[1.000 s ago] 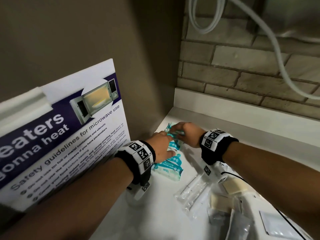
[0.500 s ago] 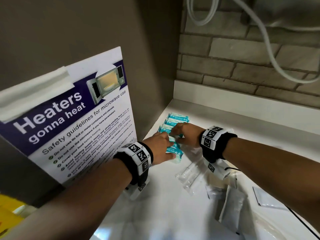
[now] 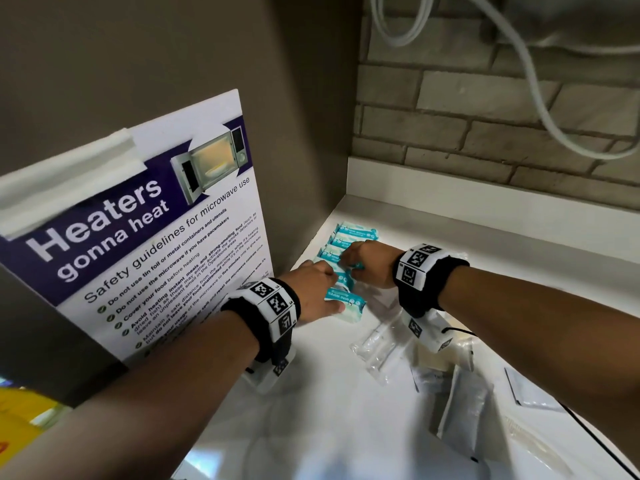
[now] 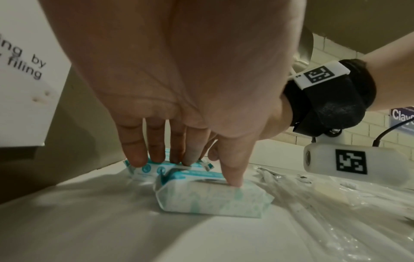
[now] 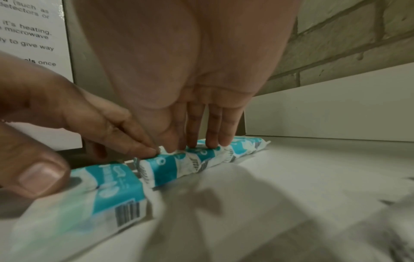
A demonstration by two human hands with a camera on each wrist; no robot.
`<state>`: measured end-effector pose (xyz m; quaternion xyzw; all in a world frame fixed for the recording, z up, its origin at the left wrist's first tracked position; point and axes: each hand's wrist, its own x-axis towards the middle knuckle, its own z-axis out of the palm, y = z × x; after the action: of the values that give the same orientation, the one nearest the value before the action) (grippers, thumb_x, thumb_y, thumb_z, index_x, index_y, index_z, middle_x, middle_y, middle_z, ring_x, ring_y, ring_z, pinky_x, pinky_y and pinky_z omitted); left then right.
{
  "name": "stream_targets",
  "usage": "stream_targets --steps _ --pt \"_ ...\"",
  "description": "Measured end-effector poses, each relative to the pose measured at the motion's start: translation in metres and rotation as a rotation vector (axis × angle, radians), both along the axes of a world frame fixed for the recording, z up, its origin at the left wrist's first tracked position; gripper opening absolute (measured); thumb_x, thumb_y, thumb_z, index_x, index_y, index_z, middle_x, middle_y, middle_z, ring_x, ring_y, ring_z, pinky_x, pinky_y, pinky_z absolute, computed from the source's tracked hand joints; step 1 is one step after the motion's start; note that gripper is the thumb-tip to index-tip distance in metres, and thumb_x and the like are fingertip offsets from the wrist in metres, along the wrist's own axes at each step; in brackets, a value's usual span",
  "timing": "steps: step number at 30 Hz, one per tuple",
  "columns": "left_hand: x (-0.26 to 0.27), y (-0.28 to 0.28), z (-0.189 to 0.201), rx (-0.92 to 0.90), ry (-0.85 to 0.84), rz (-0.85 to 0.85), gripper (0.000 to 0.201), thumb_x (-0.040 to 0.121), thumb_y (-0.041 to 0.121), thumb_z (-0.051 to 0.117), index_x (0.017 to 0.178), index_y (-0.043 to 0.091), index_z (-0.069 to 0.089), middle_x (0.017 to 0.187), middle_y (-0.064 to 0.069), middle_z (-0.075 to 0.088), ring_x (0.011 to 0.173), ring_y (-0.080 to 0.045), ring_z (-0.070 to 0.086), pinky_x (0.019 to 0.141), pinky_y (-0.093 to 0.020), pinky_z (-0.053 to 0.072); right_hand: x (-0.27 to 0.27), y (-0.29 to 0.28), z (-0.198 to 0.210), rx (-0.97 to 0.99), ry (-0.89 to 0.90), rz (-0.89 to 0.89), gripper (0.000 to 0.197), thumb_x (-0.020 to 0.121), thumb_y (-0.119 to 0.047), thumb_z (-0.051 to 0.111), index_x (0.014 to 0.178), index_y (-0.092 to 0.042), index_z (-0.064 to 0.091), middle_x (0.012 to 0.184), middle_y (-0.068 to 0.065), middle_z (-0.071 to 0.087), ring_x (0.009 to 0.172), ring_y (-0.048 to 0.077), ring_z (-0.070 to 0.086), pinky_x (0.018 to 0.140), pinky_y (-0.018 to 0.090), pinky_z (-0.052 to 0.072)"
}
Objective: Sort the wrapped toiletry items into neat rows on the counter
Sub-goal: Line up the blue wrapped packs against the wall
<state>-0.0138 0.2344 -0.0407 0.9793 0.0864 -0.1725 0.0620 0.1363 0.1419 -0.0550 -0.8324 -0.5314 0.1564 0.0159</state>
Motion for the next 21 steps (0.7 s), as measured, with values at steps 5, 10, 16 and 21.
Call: stream_targets --steps 5,10,16,21 --pt "0.002 0.000 0.000 0.010 0.000 -0.019 0.062 0.095 0.049 0.044 0.145 0.012 0.040 0.149 -0.005 0.034 0.132 -0.028 0.033 0.113 -0.035 0.028 0.001 0.000 0.001 -0.012 -0.014 0.008 0.042 0.094 -0.020 0.053 0.136 -0.016 0.056 0.142 0.003 0.053 0.128 0.024 0.050 0.112 0.036 0.037" --pt "0.001 -0.001 0.001 0.026 0.003 -0.032 0.062 0.096 0.049 0.043 0.145 0.011 0.040 0.148 -0.006 0.035 0.132 -0.028 0.034 0.113 -0.036 0.028 0.001 -0.001 0.002 -0.015 -0.025 0.020 0.041 0.094 -0.021 0.053 0.134 -0.015 0.057 0.142 0.004 0.053 0.129 0.024 0.050 0.112 0.036 0.037" --pt "0.002 0.001 -0.002 0.005 -0.020 -0.025 0.063 0.095 0.050 0.046 0.145 0.013 0.041 0.149 -0.007 0.035 0.134 -0.029 0.032 0.114 -0.034 0.026 0.001 0.002 0.006 0.018 -0.030 0.013 0.039 0.093 -0.021 0.055 0.131 -0.013 0.060 0.134 0.005 0.059 0.122 0.026 0.055 0.105 0.032 0.042" --pt "0.011 0.003 -0.001 -0.085 -0.119 0.045 0.068 0.095 0.052 0.044 0.150 0.014 0.030 0.160 -0.006 0.019 0.146 -0.026 0.018 0.119 -0.036 0.017 0.020 0.010 0.008 0.110 -0.048 -0.123 0.040 0.096 -0.022 0.052 0.135 -0.018 0.056 0.140 0.007 0.054 0.126 0.029 0.052 0.108 0.035 0.040"
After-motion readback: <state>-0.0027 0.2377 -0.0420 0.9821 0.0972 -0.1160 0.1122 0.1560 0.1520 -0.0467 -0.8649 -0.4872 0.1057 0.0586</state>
